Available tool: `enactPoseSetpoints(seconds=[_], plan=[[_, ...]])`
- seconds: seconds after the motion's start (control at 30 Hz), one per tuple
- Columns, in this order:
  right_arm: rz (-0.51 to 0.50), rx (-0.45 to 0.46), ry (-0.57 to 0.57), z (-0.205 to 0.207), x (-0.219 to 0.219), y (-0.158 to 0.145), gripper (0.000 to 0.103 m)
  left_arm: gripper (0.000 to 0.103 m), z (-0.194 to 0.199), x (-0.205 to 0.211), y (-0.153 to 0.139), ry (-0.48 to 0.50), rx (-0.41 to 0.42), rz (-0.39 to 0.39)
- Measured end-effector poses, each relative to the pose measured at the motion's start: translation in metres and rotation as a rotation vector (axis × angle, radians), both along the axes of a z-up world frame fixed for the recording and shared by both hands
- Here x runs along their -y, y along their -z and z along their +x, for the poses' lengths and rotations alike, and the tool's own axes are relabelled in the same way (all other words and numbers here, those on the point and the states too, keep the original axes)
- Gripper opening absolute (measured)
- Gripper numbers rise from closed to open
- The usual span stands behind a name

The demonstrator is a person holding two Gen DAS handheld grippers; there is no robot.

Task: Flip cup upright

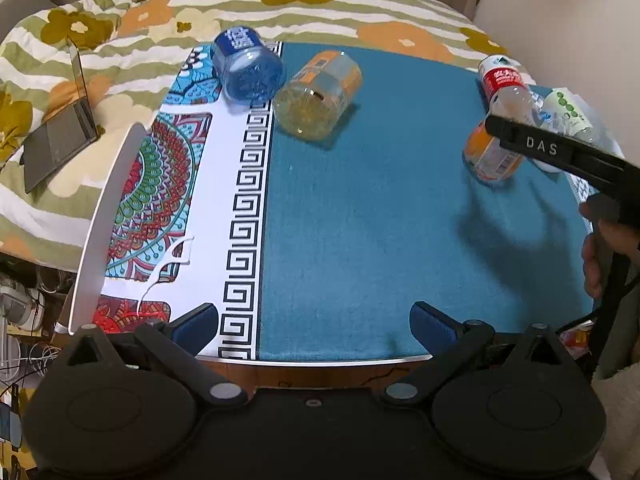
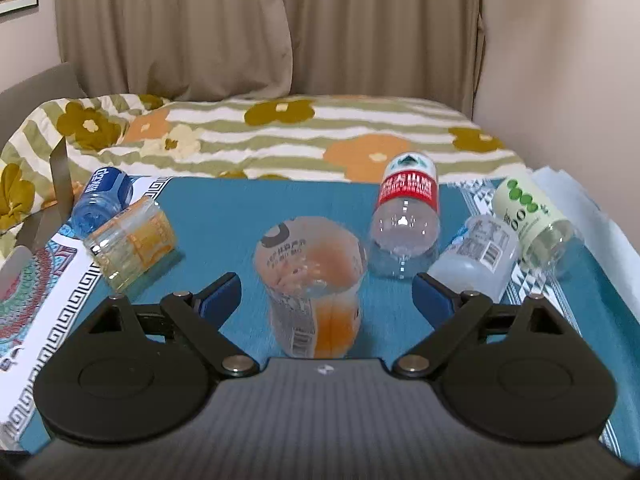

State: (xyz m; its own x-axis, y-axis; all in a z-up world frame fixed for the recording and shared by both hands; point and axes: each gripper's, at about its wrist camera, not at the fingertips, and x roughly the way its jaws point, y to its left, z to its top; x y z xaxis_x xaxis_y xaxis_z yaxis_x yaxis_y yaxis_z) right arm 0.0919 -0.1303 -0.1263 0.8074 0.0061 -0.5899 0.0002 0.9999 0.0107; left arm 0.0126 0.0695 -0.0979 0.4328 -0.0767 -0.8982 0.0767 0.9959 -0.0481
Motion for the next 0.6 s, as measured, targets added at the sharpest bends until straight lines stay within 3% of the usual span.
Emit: enactPoseSetpoints(seconds=[0.3, 0.6], plan=[[0.070, -0.118, 0.002, -0.029, 0.029, -0.061, 0.103, 0.103, -0.005, 0.020, -0.047, 0.012, 0.139, -0.042], [-0.002, -0.154, 0.023, -0.073, 0.064, -0.110, 0.103, 0.103, -0.011, 0.052, -0.098, 0.007, 0.329, -0.023]])
